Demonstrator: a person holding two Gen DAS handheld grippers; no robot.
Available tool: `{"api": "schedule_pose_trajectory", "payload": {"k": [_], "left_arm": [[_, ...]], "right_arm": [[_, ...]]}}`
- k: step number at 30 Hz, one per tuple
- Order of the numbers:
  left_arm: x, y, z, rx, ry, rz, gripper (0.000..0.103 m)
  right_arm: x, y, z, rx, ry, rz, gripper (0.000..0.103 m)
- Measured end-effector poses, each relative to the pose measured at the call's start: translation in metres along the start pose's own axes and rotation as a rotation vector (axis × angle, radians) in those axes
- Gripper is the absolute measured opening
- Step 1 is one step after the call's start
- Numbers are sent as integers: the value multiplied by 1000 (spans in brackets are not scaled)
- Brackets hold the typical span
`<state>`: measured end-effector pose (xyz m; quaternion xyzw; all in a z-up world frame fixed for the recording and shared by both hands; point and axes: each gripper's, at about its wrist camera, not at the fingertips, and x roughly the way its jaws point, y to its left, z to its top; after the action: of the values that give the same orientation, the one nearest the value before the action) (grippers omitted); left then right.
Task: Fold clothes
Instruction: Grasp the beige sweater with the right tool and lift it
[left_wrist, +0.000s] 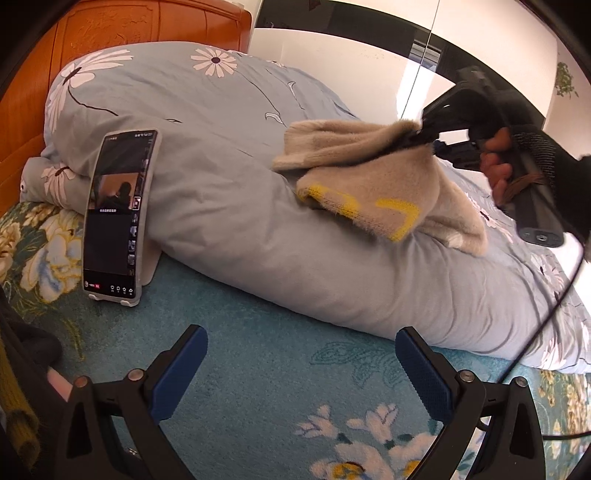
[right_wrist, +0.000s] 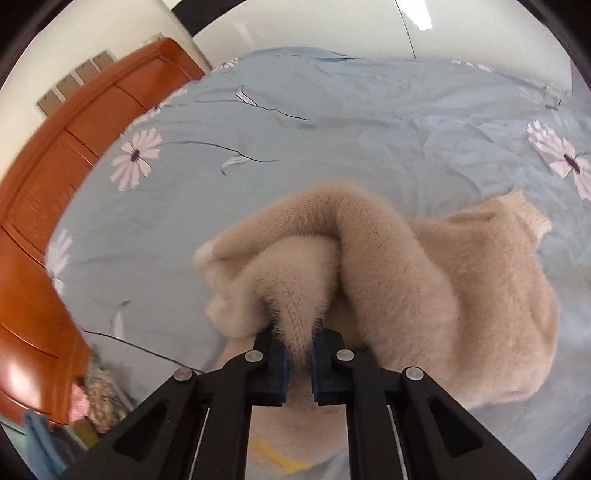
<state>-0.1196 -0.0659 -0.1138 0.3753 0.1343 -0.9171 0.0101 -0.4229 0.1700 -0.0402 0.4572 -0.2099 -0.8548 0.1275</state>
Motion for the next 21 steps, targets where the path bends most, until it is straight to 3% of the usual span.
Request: {"api": "schedule_pose_trajectory", "payload": {"k": [6,9,15,21], "left_arm": [[-11,-3,5,-47,-21,-16,103],[-25,-8,7,-92,-35,-70,103],[-56,-16,1,-163,18,-171,103],[-108,-31,-22,-99,77,-152,103]], "right_arm": [[-75,-26,-27,109,-62,203,9],[-130,-36,-46,101,-104,225,9],[-237,-57,-104,81,-105,163,9],[-310,-93,-194,204,-83,68,9]]}}
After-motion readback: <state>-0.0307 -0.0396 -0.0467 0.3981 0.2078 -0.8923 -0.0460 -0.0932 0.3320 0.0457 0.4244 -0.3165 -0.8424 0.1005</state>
